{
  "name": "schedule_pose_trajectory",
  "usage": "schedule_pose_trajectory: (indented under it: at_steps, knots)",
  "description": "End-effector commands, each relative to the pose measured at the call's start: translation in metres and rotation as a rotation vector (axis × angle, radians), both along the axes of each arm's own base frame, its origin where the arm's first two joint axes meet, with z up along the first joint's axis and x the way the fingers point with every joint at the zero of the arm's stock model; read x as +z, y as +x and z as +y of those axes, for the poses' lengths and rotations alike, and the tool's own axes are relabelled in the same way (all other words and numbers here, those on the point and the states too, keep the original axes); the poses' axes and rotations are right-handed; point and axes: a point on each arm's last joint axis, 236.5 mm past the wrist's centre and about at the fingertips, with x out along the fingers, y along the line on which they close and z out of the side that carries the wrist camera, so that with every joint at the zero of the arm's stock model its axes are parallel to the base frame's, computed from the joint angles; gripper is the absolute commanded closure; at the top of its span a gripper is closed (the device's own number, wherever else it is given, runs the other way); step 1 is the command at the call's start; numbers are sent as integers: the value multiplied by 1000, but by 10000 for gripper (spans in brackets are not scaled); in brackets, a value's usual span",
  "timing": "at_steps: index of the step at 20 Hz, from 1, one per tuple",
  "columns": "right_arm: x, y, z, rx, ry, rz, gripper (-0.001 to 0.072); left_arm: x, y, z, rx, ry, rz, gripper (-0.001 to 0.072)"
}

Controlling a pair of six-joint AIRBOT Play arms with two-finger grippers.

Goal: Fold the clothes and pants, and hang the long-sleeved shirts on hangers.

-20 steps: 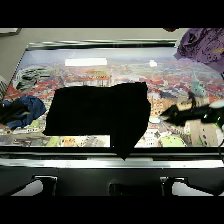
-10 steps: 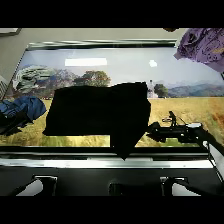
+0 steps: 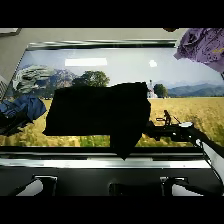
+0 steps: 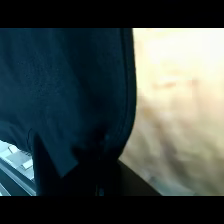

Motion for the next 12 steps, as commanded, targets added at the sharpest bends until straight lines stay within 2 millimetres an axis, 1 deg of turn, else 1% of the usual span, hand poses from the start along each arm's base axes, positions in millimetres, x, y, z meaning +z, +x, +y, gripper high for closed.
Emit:
schedule_pose_trajectory:
  at_steps: [1,2,3,4,5,6,8,9,12]
  knots:
    - [0,5,-5,-1,-37,-34,685,-22,-21,-3,-69,-28,29,52]
    - [5,5,-4,2,-32,-41,684,-33,-29,-7,-44,-85,16,52]
    - [9,4,-1,11,-22,-46,684,-41,-29,-17,13,-183,-46,52]
    - [14,2,1,23,-9,-47,684,-43,-22,-25,64,-283,-132,52]
    - [18,-1,4,37,5,-47,684,-42,-13,-30,104,-366,-225,52]
    - [21,-4,7,49,17,-46,684,-44,-10,-28,130,-398,-274,52]
    - [26,-7,10,63,33,-44,684,-56,-13,-19,152,-396,-284,52]
    - [27,-8,11,68,38,-42,684,-61,-14,-20,139,-406,-279,52]
    - [28,-9,12,73,40,-43,684,-73,-9,-32,107,-453,-262,52]
